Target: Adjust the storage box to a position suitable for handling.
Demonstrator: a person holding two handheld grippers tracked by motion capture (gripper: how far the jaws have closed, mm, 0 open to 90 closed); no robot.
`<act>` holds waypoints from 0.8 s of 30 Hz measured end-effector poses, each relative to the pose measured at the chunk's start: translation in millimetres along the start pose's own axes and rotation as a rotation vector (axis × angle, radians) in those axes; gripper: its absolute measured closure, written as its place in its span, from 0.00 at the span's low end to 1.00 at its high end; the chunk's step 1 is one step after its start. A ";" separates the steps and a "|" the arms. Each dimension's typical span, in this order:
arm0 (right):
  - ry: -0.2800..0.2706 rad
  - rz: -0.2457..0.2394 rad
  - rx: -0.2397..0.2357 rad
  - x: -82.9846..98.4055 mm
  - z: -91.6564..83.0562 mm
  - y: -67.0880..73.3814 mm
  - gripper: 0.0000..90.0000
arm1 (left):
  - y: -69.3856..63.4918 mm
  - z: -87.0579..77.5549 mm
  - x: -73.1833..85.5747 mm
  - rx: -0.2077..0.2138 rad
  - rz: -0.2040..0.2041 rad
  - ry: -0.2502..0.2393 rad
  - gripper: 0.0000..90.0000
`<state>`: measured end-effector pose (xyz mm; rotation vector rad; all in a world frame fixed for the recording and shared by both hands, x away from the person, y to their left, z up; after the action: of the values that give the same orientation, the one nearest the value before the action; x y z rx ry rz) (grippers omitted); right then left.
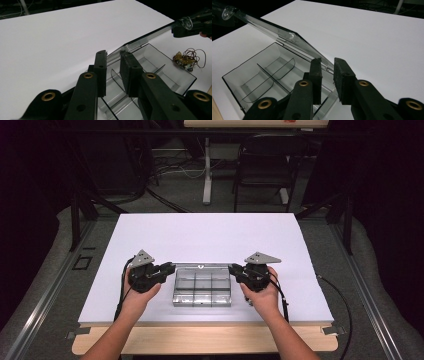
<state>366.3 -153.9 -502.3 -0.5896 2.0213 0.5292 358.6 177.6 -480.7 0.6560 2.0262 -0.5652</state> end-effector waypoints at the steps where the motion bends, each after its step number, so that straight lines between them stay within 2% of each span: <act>1: 0.000 0.000 0.000 0.0 0.0 0.0 0.86 | 0.0 0.0 0.0 0.000 0.000 0.000 0.84; 13: 0.003 0.017 0.003 -1.9 9.2 -3.1 0.85 | 5.4 6.4 -4.7 -0.007 -0.003 0.006 0.84; 24: 0.004 0.024 0.009 -4.8 14.1 -5.9 0.85 | 10.2 14.1 -6.9 -0.015 -0.025 0.004 0.84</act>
<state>381.4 -149.5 -505.6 -0.5626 2.0359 0.5332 377.0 175.1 -483.0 0.6244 2.0432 -0.5632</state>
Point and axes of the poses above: each handheld gripper's, and its own axes: z roughly forward along the jaws, x roughly out of its underside, y roughly to its left, the point moved 1 cm from there along z, roughly forward along the jaws
